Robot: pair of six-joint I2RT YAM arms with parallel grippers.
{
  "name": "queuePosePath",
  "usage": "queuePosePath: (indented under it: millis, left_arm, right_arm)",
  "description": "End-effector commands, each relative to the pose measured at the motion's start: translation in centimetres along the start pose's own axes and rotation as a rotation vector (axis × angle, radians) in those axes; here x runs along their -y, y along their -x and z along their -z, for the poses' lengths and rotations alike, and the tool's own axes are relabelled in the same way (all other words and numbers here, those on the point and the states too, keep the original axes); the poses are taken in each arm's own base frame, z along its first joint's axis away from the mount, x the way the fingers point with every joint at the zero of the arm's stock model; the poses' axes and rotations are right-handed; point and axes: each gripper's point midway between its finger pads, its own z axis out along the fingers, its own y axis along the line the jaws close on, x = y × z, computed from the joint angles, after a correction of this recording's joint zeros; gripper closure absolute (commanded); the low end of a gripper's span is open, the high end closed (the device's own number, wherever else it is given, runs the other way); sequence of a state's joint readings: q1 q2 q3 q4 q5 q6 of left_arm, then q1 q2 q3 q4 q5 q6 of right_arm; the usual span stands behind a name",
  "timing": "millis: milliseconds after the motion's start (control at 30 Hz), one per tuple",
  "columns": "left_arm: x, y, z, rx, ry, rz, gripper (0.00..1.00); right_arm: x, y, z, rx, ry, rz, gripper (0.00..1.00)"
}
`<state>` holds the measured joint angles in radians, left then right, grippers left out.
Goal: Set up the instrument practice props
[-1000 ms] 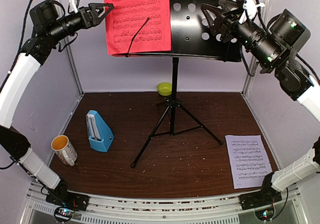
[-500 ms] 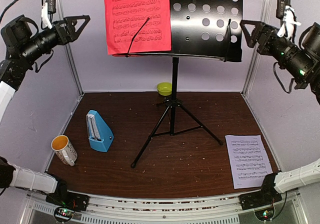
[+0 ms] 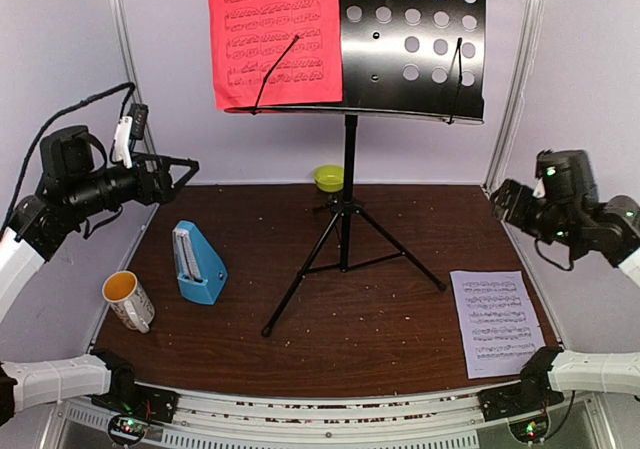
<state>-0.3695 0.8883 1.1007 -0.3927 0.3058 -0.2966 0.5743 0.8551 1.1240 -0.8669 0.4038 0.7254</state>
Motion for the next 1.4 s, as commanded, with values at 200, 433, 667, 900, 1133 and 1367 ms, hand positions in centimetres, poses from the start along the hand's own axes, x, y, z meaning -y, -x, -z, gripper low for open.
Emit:
queuePosePath:
  millis: [200,433,667,900,1133,1367]
  left_arm:
    - [4.7,-9.3,-1.3,-0.159,-0.102,-0.06,0.02]
    - [6.0,-9.8,-2.0,-0.158,-0.14,-0.068,0.02]
    - [7.3,-10.8,-3.0,-0.19,-0.174,-0.106,0.02]
    - [7.8,-11.2,-3.7,-0.192,-0.199,-0.113,0.02]
    - [10.0,-12.4,-5.3,-0.228,-0.249,-0.199,0.02]
    - [14.8,-14.0,-7.8,-0.254,-0.348,-0.258,0.02]
  right_arm:
    - [4.0,-16.5,-7.5,-0.498,-0.123,-0.164,0.08]
    - [6.3,-21.8,-9.8,-0.586,-0.236,-0.226,0.07]
    - [7.2,-26.9,-11.3,-0.679,-0.26,-0.324,0.06]
    - [4.7,-28.0,-14.6,-0.679,-0.189,-0.43,0.05]
    - [-1.8,-23.6,-16.8,-0.605,0.039,-0.589,0.05]
    - [-2.3,-17.0,-12.9,-0.475,0.108,-0.546,0.05]
